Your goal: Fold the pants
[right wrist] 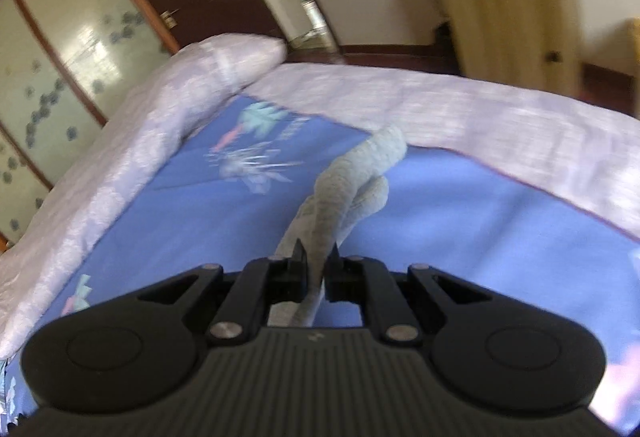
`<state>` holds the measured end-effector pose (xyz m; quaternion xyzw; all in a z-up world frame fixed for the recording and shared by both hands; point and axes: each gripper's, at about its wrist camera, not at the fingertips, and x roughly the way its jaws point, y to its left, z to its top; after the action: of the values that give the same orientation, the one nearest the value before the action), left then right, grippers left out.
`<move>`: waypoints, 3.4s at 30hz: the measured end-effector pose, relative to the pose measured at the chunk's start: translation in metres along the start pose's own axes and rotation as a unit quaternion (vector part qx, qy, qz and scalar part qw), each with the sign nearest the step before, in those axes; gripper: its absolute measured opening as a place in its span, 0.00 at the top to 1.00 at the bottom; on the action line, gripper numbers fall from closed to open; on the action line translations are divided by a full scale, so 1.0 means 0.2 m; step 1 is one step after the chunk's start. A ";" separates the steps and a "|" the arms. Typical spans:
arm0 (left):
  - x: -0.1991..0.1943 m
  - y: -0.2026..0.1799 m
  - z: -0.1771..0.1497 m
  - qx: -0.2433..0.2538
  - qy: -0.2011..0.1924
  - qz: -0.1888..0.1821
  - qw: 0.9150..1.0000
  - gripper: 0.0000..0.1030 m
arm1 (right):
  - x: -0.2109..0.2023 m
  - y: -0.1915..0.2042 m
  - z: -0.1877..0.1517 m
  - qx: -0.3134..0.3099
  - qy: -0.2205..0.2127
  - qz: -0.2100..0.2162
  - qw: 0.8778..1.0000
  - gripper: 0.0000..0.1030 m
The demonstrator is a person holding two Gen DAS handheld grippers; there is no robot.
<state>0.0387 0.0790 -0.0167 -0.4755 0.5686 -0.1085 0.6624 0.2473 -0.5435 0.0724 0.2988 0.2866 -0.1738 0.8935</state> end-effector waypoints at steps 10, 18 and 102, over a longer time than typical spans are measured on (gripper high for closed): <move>-0.18 -0.03 -0.07 0.049 -0.030 0.002 0.998 0.55 | -0.27 -0.62 -0.35 0.163 0.002 -0.034 0.986 0.50; -0.64 -0.01 0.15 0.108 -0.272 0.164 0.942 0.34 | -0.55 -0.49 -0.65 0.119 0.054 0.115 0.985 0.50; -0.69 0.53 0.19 -0.081 -0.285 0.045 0.954 0.29 | 0.03 -0.26 -0.56 0.035 0.014 0.102 0.994 0.48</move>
<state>-0.0161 0.2495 -0.0109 -0.5124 0.3839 0.1084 0.7605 0.1806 -0.5127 -0.0275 0.3603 0.2613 -0.0878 0.8912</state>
